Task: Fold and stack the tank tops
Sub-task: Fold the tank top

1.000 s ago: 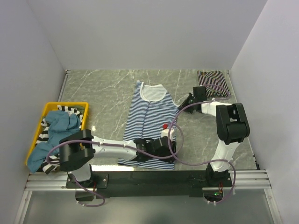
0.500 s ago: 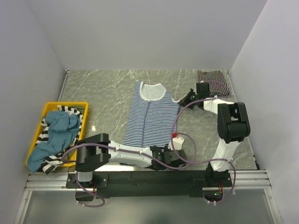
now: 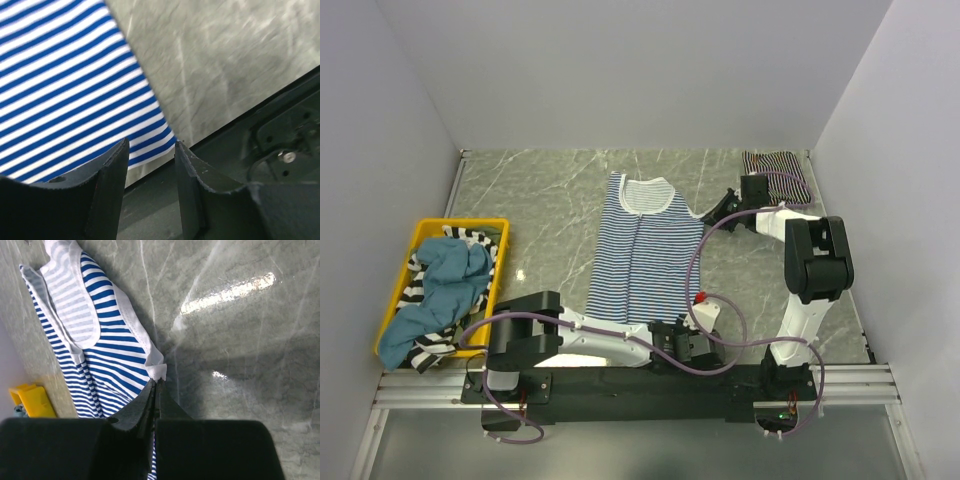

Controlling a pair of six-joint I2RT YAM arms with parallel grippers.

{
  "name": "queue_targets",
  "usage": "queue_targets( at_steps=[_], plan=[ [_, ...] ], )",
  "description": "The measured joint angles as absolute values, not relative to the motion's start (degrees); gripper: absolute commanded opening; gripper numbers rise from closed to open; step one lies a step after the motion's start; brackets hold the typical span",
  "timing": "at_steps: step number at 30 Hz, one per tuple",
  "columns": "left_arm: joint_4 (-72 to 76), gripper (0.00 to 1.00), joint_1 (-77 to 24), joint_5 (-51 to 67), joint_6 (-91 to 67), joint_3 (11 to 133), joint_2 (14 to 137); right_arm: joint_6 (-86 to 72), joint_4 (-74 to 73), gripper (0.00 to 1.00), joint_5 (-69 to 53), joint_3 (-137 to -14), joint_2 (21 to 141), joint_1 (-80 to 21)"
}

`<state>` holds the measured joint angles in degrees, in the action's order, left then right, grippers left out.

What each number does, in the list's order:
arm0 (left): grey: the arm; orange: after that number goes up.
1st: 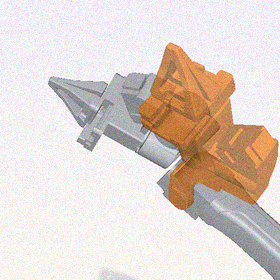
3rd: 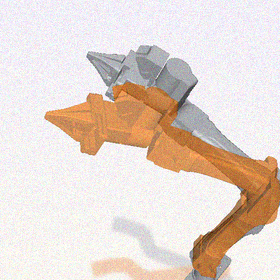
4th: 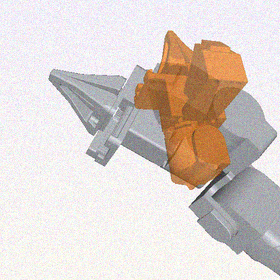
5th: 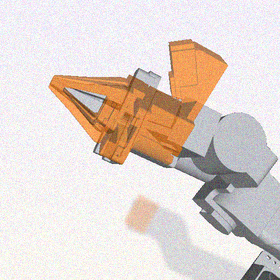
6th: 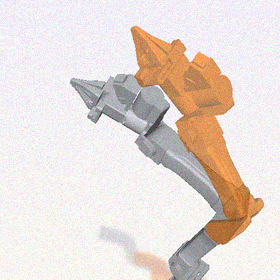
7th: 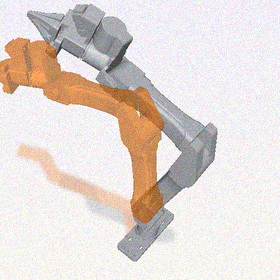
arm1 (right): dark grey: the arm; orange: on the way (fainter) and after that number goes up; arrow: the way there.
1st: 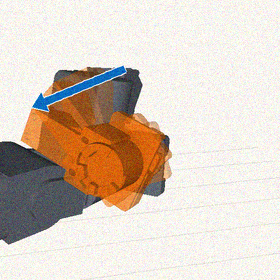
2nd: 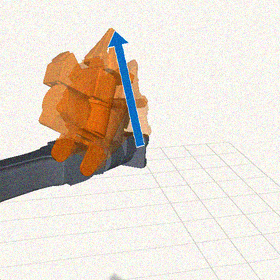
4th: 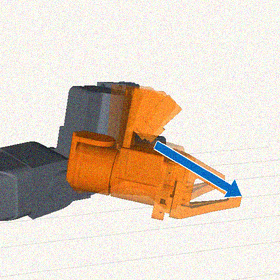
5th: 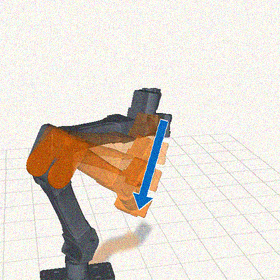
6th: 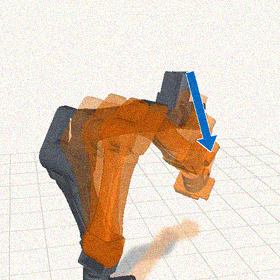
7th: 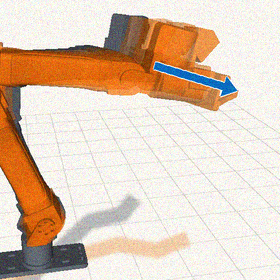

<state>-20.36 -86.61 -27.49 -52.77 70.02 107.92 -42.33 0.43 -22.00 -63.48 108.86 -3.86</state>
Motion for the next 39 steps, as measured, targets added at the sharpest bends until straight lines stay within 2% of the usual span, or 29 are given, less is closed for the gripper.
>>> queue_targets(
  at_steps=[11,16,17,18,20,21,23,27,32,39],
  plan=[
    [-18.02,0.45,-86.61,-28.12,-51.13,73.21,111.48,-42.3,0.27,0.0,-22.06,-63.66,109.14,-3.86],
    [-18.48,0.38,-86.63,-28.29,-51.13,73.87,113.06,-42.3,0.25,0.0,-22.09,-63.66,109.14,-3.86],
    [-18.46,0.36,-86.63,-28.32,-51.18,74.15,113.21,-42.3,0.25,0.0,-22.09,-63.66,109.14,-3.86],
    [-18.46,0.25,-86.65,-28.32,-51.2,74.3,113.27,-42.3,0.23,0.0,-22.06,-63.66,109.14,-3.86],
    [-18.55,0.15,-86.72,-28.36,-51.4,74.37,113.3,-42.19,0.21,0.0,-22.0,-63.68,109.14,-3.86],
    [-18.57,0.07,-86.72,-28.36,-51.42,74.37,113.3,-42.11,0.16,0.0,-21.91,-63.7,109.14,-3.86],
    [-18.2,0.01,-86.8,-28.36,-51.42,74.17,113.21,-41.87,-0.25,0.0,-21.56,-63.83,109.14,-3.86],
    [-15.68,0.01,-86.98,-28.34,-51.81,69.87,110.1,-40.64,-2.94,0.0,-19.33,-65.36,109.14,-3.86],
    [-10.94,0.01,-86.13,-28.23,-53.36,59.51,99.13,-38.41,-7.84,0.0,-14.26,-68.86,109.14,-4.19],
    [-1.58,0.01,-80.09,-23.97,-57.39,46.74,85.17,-35.22,-15.92,0.0,-4.64,-77.52,110.15,-7.77]
  ],
)
